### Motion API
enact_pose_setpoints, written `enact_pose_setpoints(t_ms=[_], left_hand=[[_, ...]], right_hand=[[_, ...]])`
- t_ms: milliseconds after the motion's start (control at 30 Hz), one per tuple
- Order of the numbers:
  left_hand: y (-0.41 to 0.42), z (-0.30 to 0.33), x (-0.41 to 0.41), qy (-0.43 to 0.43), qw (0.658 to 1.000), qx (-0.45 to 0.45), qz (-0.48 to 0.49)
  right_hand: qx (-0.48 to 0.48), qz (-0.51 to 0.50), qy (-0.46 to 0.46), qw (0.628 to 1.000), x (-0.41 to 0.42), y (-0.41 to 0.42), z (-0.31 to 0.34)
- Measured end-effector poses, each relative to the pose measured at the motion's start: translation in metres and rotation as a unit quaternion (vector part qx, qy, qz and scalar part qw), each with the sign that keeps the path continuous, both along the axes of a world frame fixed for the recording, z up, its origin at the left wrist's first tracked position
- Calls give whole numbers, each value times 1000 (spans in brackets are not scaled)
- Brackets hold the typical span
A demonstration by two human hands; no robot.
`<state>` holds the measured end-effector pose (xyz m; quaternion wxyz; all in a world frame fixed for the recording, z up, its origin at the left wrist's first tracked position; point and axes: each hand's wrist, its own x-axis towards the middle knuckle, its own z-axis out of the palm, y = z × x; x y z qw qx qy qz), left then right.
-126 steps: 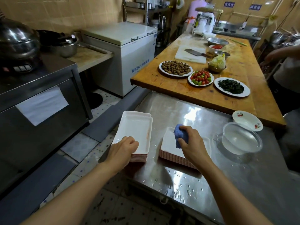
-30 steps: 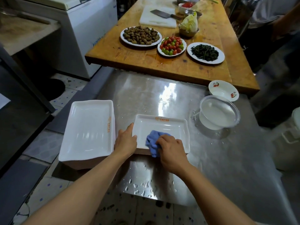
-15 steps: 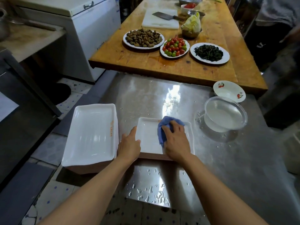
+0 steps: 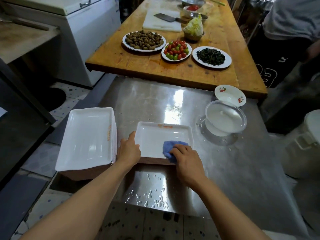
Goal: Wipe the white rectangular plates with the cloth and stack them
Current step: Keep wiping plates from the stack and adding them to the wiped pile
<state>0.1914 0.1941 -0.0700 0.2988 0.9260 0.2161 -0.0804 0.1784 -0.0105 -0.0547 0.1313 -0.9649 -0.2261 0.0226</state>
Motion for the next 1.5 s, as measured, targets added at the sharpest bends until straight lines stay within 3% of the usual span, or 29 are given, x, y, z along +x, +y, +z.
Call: enact_pose_setpoints(t_ms=[233,367,433,533,633,767,1000,1367,1500], left_hand=[[-3,7,-1,4,1000,18,6],[-13,16,-7,13,990,142,-13],[-23,16,-9,-43,976,200,-71],[-40,10,-9,-90,955,180,-218],[-53,2,-8,-38,944,155,-288],[-56,-6,-10,-18,936,187,-297],[-57,5,-17,-103,917,237,-303],[-54,68,-20,-233,920,181,-257],[-41,105,-22,-246,958,20,-148]], right_hand=[[-107,-40,-5,993,-2,-26,22],[-12,-117,25,993,-2,-41,34],[32,-162,32,986,-1,-49,39],[95,-208,39,973,3,-53,44],[144,-245,56,957,3,-53,43],[192,-272,66,941,-1,-54,37],[217,-289,59,930,-7,-59,36],[350,-300,1,887,-15,-49,77],[415,-273,-37,867,-13,-34,103]])
